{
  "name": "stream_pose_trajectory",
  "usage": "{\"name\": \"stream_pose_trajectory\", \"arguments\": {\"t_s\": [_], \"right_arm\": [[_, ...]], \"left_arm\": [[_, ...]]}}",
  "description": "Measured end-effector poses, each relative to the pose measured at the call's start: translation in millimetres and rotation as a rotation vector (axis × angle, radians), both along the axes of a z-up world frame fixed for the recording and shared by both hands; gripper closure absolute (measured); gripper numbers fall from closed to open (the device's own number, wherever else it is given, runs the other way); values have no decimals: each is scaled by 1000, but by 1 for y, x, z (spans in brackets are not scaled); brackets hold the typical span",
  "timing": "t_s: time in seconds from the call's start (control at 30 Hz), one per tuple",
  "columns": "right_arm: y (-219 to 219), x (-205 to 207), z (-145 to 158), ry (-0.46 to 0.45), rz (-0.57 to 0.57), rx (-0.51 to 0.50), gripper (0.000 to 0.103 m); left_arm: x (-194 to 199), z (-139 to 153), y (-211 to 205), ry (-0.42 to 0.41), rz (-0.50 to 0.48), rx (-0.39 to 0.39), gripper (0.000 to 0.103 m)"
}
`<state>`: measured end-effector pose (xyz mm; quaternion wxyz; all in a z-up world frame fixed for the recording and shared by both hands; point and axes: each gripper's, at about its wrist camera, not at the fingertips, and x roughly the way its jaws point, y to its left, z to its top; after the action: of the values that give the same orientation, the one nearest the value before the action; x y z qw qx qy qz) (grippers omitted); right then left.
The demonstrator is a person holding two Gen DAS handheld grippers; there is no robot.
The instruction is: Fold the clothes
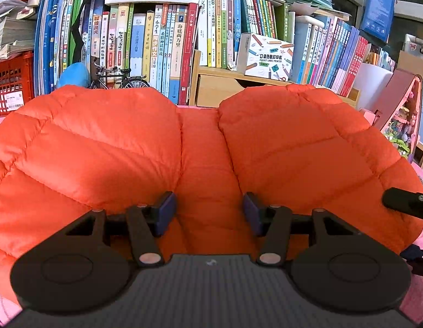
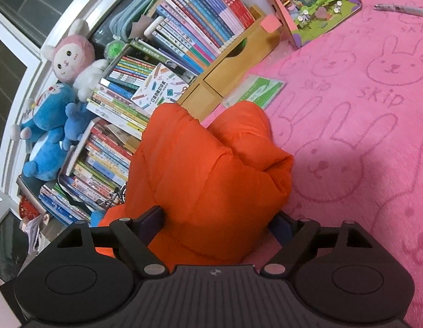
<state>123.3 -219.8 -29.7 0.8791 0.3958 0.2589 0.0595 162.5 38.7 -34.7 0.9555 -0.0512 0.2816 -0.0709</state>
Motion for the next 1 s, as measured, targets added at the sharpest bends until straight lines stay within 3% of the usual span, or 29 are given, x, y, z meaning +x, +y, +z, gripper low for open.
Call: {"name": "stream_pose_trajectory", "arguments": {"t_s": [0.73, 0.83, 1.0], "right_arm": [[11, 49, 3, -35, -30, -131, 10], [15, 56, 3, -53, -16, -163, 4], [12, 61, 3, -54, -22, -144, 3]], "left_arm": [[1, 3, 5, 6, -14, -39, 46], [1, 4, 6, 7, -15, -45, 46], [2, 4, 8, 6, -18, -56, 46]]}}
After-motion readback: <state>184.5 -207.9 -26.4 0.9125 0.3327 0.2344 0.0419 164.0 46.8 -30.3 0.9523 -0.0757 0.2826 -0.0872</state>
